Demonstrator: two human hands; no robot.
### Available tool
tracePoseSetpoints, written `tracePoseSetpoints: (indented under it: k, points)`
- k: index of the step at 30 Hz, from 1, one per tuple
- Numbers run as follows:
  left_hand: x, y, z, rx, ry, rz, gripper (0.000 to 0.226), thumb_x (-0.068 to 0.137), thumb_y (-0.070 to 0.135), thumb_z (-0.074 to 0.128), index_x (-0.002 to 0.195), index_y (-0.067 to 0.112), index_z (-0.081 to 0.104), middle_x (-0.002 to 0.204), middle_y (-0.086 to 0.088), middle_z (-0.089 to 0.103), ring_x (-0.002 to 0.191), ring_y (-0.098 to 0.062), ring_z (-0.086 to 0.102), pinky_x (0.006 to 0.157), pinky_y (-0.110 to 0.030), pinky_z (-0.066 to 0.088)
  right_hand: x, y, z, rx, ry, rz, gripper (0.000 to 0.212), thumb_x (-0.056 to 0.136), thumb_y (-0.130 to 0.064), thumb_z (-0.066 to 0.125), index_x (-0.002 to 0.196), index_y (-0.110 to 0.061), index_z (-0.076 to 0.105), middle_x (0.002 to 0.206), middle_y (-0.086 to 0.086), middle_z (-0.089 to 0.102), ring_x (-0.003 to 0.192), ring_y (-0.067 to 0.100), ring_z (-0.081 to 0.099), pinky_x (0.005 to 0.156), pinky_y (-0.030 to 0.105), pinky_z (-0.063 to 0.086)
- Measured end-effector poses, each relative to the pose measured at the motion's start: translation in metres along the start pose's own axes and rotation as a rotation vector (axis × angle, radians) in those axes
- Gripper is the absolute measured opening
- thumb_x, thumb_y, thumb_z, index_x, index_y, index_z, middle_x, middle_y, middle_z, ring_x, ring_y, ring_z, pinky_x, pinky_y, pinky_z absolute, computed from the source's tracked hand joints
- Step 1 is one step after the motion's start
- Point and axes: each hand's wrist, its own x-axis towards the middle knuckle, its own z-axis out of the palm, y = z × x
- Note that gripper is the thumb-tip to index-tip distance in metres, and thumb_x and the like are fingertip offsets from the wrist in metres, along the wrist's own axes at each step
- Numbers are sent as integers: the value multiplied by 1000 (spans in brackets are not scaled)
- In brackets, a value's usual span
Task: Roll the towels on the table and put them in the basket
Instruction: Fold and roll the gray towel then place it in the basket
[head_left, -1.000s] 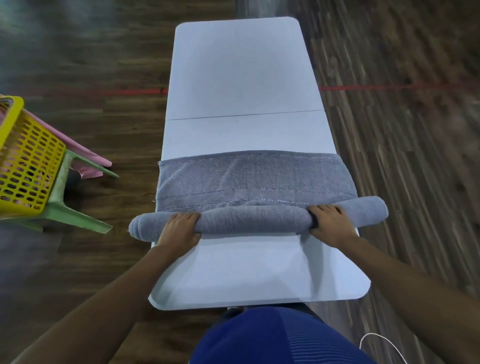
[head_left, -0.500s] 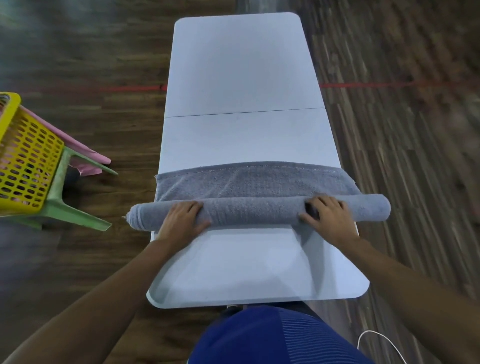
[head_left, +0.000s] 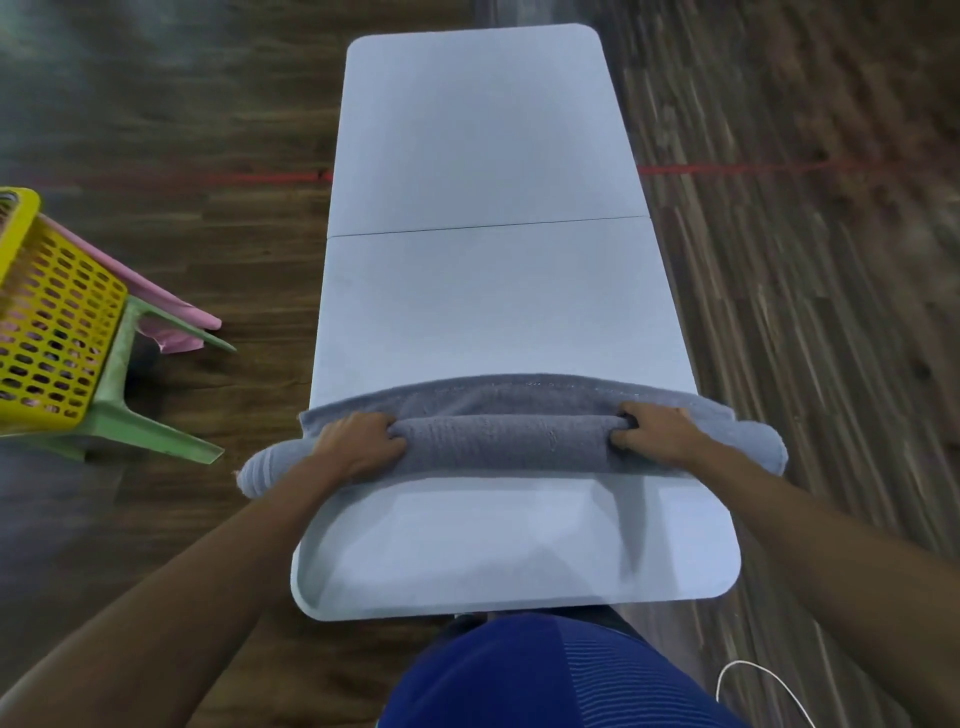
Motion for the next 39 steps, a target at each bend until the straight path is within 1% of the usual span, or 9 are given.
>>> tracePoseSetpoints:
  k: [5, 9, 12, 16, 20, 25, 30, 34, 39]
  points:
    - [-4, 0, 15, -32, 437, 98, 35, 86, 34, 47, 104, 9, 64, 101, -12, 65, 94, -34, 60, 81, -45, 48, -4, 0, 14, -65, 521, -85, 27, 88, -41, 60, 106, -21, 61, 112, 2, 60, 109, 27, 54, 93, 41, 34]
    - [-12, -5, 35, 143, 330, 242, 59, 82, 51, 63, 124, 11, 58, 120, -9, 63, 109, -30, 59, 95, -47, 46, -14, 2, 29, -119, 385, -217, 59, 76, -56, 70, 126, -27, 55, 129, -4, 56, 122, 24, 50, 104, 42, 30]
    - [-12, -8, 39, 173, 240, 188, 67, 75, 36, 75, 133, 12, 52, 128, -11, 59, 118, -32, 54, 103, -47, 39, -11, 8, 36, -164, 394, -211, 61, 73, -34, 75, 129, -27, 53, 129, -2, 57, 122, 25, 52, 103, 40, 31]
    - [-8, 3, 21, 73, 223, 168, 47, 80, 34, 65, 121, 16, 55, 111, -10, 67, 101, -30, 62, 90, -41, 45, -4, -1, 24, -156, 342, -171, 41, 81, -35, 54, 121, -26, 53, 117, -3, 65, 112, 22, 56, 97, 38, 31]
    - [-1, 4, -1, -135, -30, 42, 28, 83, 35, 54, 105, 23, 42, 89, -9, 65, 77, -29, 59, 68, -36, 43, 1, -6, 13, -47, 164, -59, 25, 85, -37, 46, 107, -26, 40, 85, 0, 67, 90, 24, 61, 87, 35, 28]
    - [12, -9, 6, -93, 272, 78, 37, 92, 39, 54, 122, 17, 54, 116, -10, 64, 103, -31, 58, 91, -44, 42, 4, 0, 14, -79, 411, -60, 44, 89, -54, 49, 127, -32, 47, 127, -3, 55, 118, 22, 50, 104, 42, 26]
    - [-1, -42, 28, 257, 196, 250, 81, 83, 63, 57, 146, 18, 32, 135, -9, 53, 119, -31, 52, 105, -53, 37, -4, 26, 21, -237, 203, -140, 87, 72, -82, 40, 146, -41, 23, 139, -7, 45, 130, 21, 42, 111, 44, 25]
    - [-2, -20, 37, 204, 201, 89, 68, 88, 48, 59, 141, 11, 37, 120, -16, 58, 102, -36, 58, 86, -53, 47, -3, 11, 28, -264, 248, -4, 66, 88, -63, 44, 145, -32, 28, 128, 1, 52, 115, 27, 50, 93, 45, 38]
    - [11, 41, 28, -197, 175, -258, 55, 92, 53, 51, 128, 13, 39, 120, -15, 53, 109, -39, 52, 89, -54, 44, 8, -33, 22, 139, 234, 216, 51, 91, -55, 46, 132, -25, 38, 122, 8, 51, 112, 35, 48, 89, 49, 34]
